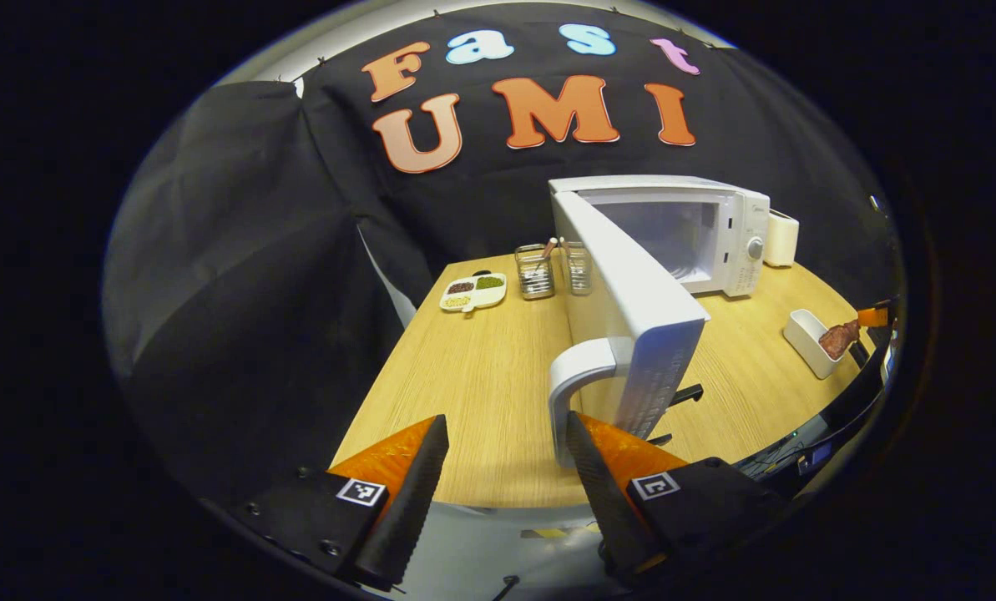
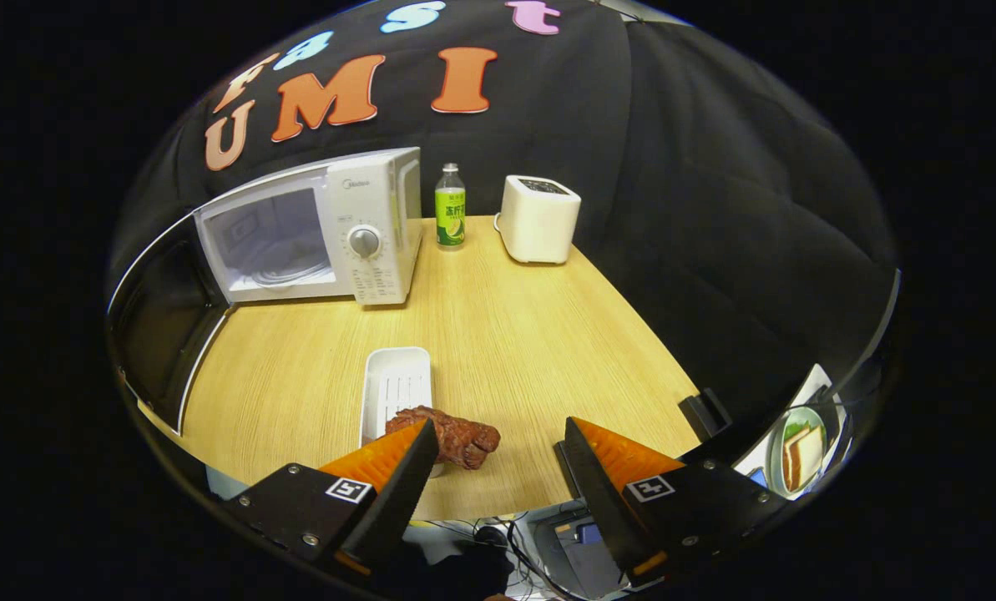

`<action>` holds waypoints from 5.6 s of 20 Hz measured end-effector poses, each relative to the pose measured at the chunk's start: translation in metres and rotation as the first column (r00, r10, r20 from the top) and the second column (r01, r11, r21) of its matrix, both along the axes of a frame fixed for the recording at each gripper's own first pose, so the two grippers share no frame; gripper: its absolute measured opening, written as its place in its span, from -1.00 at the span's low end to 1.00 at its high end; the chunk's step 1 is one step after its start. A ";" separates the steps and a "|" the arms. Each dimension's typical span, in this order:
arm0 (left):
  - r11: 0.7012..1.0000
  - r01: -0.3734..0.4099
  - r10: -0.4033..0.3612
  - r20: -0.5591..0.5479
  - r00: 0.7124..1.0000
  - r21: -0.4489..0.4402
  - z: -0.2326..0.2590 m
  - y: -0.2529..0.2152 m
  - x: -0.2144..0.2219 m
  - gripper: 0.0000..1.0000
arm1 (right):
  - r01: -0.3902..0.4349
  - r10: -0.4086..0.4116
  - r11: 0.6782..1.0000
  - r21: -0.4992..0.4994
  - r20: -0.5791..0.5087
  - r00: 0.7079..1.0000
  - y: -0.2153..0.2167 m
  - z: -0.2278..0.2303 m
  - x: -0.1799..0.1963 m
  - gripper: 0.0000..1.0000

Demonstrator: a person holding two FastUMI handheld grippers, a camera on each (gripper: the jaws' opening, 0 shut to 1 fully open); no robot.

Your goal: Open the microwave oven with the left hand, put the food in, and close the microwave oven.

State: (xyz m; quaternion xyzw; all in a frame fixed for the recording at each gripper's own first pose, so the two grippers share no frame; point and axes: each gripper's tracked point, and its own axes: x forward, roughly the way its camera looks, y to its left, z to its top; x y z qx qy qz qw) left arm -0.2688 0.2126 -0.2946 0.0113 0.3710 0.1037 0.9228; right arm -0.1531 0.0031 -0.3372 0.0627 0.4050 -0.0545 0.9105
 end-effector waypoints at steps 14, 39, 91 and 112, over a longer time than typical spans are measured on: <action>0.982 -0.181 0.182 -0.007 0.983 0.049 0.014 0.029 -0.015 0.83 | 0.204 -0.160 0.879 0.430 -0.138 0.977 0.040 -0.038 0.013 0.05; 0.980 -0.195 0.195 -0.001 0.981 0.024 0.009 0.036 0.010 0.82 | 0.057 -0.068 0.875 0.480 0.004 0.998 0.082 0.054 0.077 -0.72; 0.998 -0.055 0.053 -0.042 0.998 -0.039 0.005 0.026 0.048 0.66 | 0.057 -0.140 0.840 0.539 0.114 0.984 0.315 -0.007 0.287 0.70; 0.972 0.215 -0.213 0.030 0.977 -0.097 0.012 -0.165 0.124 0.74 | -0.317 0.184 0.924 0.214 0.478 0.859 0.143 0.137 0.146 0.87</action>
